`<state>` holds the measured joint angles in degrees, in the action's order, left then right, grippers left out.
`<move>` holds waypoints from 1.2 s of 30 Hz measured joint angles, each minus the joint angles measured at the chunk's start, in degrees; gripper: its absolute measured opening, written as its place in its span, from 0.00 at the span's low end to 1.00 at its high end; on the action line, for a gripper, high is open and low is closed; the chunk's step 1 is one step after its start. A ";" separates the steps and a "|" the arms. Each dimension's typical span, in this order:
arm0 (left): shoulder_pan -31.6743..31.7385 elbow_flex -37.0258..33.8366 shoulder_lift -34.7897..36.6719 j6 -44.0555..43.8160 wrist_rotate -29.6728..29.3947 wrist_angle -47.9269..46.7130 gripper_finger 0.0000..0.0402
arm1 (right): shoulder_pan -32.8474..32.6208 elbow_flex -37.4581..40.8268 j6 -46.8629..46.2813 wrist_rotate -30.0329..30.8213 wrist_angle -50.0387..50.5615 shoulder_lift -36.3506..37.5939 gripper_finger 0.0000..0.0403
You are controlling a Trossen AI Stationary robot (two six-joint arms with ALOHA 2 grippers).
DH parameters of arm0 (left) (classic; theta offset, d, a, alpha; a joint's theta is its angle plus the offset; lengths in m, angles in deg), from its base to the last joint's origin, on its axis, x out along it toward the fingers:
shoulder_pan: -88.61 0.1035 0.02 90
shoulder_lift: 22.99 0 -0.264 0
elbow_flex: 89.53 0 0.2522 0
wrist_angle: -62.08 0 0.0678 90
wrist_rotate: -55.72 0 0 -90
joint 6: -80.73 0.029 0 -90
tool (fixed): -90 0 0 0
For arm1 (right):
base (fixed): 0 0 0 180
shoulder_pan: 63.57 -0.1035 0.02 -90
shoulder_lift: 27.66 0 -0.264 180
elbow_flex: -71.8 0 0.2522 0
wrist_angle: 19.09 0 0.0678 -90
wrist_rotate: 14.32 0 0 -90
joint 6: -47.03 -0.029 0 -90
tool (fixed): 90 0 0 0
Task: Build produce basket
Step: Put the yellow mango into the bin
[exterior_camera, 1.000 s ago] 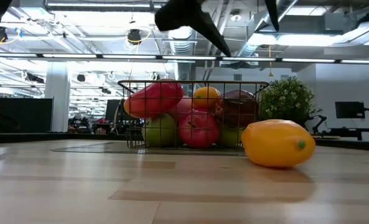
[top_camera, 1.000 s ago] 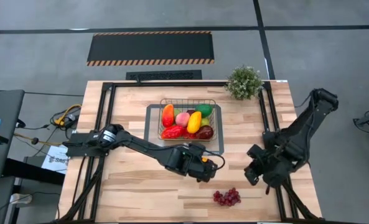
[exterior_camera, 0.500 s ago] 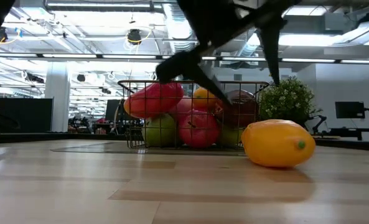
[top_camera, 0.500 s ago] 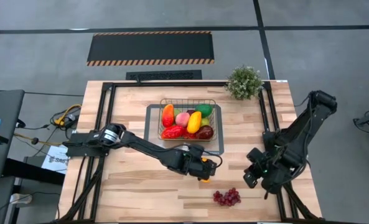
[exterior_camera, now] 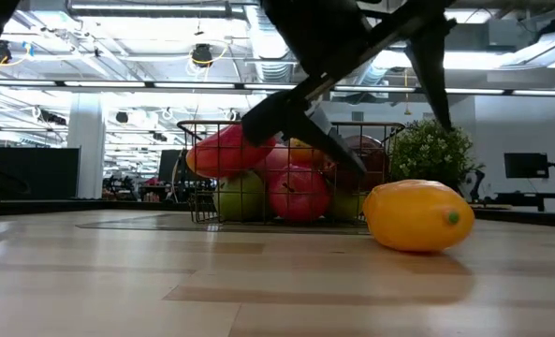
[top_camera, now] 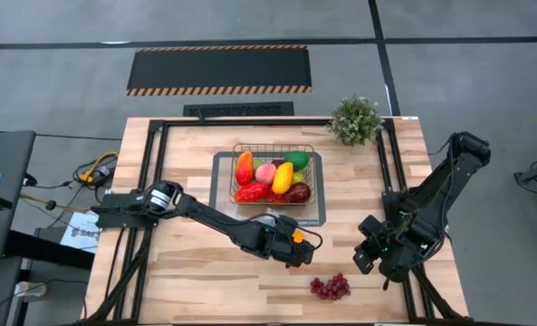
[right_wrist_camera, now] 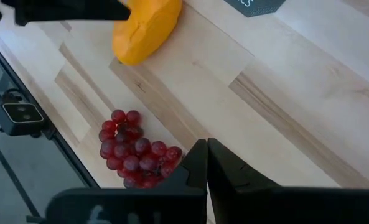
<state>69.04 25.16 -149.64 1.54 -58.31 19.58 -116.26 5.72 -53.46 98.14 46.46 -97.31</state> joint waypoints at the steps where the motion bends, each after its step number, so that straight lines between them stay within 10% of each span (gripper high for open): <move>1: -0.04 0.01 0.00 -0.03 0.39 0.00 0.81 | 0.00 0.00 0.00 0.00 0.00 0.00 0.06; 23: -0.26 0.23 -5.68 -2.28 9.47 1.28 0.81 | -0.11 0.00 0.63 0.00 0.15 0.02 0.05; 36: -0.10 0.22 -5.31 -0.59 11.83 -0.77 0.46 | 0.82 0.00 3.14 0.09 0.45 0.02 0.06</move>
<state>68.94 25.38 -154.95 0.95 -46.48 18.80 -115.44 5.72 -50.31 98.22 46.92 -97.28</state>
